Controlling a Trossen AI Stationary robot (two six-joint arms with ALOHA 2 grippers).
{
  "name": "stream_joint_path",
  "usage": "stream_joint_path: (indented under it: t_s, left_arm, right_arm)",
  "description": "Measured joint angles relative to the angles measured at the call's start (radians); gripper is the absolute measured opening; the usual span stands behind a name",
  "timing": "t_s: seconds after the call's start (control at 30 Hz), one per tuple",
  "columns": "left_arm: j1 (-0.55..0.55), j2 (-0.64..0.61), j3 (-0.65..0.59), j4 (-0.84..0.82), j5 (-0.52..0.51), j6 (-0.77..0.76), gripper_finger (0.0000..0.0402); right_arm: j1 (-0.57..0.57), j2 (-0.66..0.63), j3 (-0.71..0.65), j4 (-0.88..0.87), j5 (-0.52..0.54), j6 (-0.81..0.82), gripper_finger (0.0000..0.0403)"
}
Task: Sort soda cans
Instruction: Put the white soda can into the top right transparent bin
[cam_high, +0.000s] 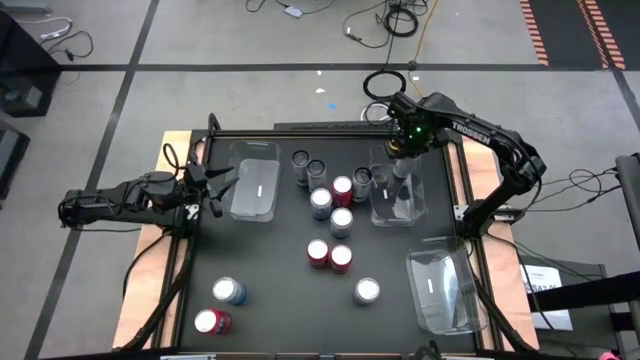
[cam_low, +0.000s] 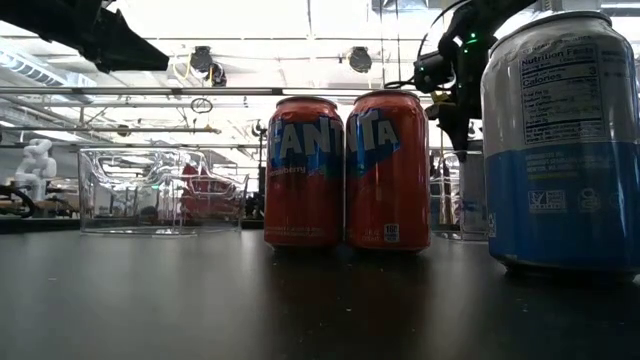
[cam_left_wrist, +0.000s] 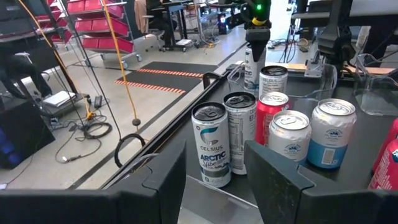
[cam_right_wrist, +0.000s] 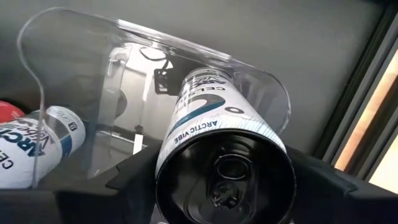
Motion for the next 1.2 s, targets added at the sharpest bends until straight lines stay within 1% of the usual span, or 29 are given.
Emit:
stream_joint_path:
  t_s: [0.1, 0.23, 0.4, 0.53, 0.67, 0.8, 0.9, 1.03, 1.13, 1.2]
  left_arm:
    - [0.0, 0.0, 0.0, 0.0, 0.0, 0.0, 0.0171]
    - [0.0, 0.0, 0.0, 0.0, 0.005, 0.0, 0.0171]
    - [0.0, 0.0, 0.0, 0.0, 0.006, 0.0, 0.0171]
    - [0.0, 0.0, 0.0, 0.0, 0.005, 0.0, 0.0171]
    - [0.0, 0.0, 0.0, 0.0, 0.005, 0.0, 0.0171]
    - [0.0, 0.0, 0.0, 0.0, 0.005, 0.0, 0.0171]
    - [0.0, 0.0, 0.0, 0.0, 0.004, 0.0, 0.0171]
    - [0.0, 0.0, 0.0, 0.0, 0.004, 0.001, 0.0171]
    - [0.0, 0.0, 0.0, 0.0, 0.001, 0.001, 0.0171]
    - [0.0, 0.0, 0.0, 0.0, -0.002, 0.001, 0.0171]
  right_arm:
    - [0.0, -0.002, 0.0, 0.001, 0.001, 0.021, 0.0304]
    - [0.0, -0.002, 0.0, 0.015, 0.001, 0.027, 0.0317]
    - [0.0, -0.004, 0.0, 0.012, 0.001, 0.028, 0.0319]
    - [0.0, -0.034, 0.009, 0.0, 0.001, 0.002, 0.032]
    - [0.0, -0.082, 0.053, -0.01, 0.005, 0.015, 0.032]
    - [0.002, -0.142, 0.118, 0.002, 0.005, 0.066, 0.032]
    - [0.025, -0.192, 0.151, 0.076, 0.008, 0.087, 0.032]
    - [0.095, -0.257, 0.154, 0.24, 0.001, 0.1, 0.032]
    - [0.155, -0.273, 0.154, 0.345, 0.001, 0.106, 0.032]
    - [0.189, -0.271, 0.154, 0.382, 0.001, 0.095, 0.032]
